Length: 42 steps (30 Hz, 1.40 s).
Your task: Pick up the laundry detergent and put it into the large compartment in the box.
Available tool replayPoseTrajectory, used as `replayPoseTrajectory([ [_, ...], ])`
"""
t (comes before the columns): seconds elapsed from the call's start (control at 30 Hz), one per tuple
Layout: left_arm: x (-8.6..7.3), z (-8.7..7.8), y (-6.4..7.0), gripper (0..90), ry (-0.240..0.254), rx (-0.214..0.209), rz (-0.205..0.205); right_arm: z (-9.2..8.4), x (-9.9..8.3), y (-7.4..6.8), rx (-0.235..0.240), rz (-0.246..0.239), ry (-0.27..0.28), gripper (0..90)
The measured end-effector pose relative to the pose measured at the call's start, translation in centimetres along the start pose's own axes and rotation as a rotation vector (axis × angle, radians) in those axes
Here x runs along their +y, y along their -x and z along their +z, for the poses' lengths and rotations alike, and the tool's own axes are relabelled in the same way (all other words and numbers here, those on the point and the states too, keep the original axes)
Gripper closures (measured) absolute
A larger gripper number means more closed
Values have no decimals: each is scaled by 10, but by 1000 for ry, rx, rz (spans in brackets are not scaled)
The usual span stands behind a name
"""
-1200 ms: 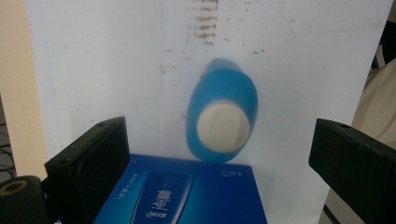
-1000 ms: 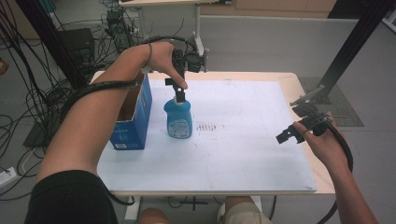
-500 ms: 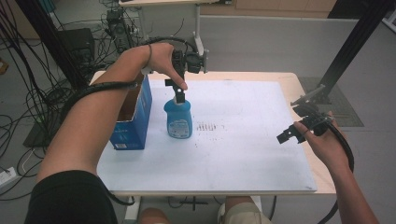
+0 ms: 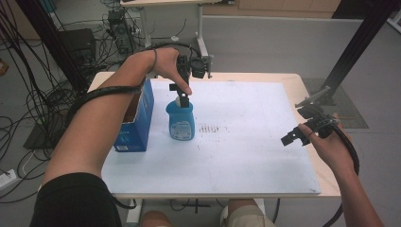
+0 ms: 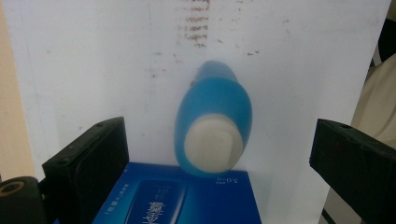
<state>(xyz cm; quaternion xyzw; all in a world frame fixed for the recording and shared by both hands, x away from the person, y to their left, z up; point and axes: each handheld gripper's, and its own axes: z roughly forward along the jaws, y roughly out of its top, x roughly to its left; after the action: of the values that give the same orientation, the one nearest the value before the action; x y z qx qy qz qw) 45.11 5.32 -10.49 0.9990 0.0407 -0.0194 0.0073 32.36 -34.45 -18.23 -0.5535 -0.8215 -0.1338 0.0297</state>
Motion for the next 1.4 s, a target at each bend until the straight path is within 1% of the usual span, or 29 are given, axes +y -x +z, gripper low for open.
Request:
replayPoseTrajectory([
  [0.2,-3,7,0,50,5,-2,-3,1,0,-1,1,-5,-1,92],
  [0.3,-2,10,0,50,1,-4,-2,0,0,-2,0,-3,1,92],
  [0.33,-2,13,1,50,-4,-3,-1,1,0,-2,-1,-3,3,92],
  [0.47,-2,18,0,51,-1,-5,-2,1,0,-3,-1,-4,0,92],
  [0.5,-2,21,0,50,-3,-11,-2,1,0,-3,-2,-6,0,92],
  [0.63,-1,26,0,51,-8,-10,1,1,0,-4,-2,-5,-1,92],
  [0.9,-2,34,0,49,-4,-13,1,3,1,-3,0,-7,-5,92],
  [1.07,-3,41,1,49,-12,-15,-3,4,1,-4,-1,-7,-5,92],
  [1.4,-7,52,0,49,-9,-19,-12,5,1,-6,1,-14,-3,92],
])
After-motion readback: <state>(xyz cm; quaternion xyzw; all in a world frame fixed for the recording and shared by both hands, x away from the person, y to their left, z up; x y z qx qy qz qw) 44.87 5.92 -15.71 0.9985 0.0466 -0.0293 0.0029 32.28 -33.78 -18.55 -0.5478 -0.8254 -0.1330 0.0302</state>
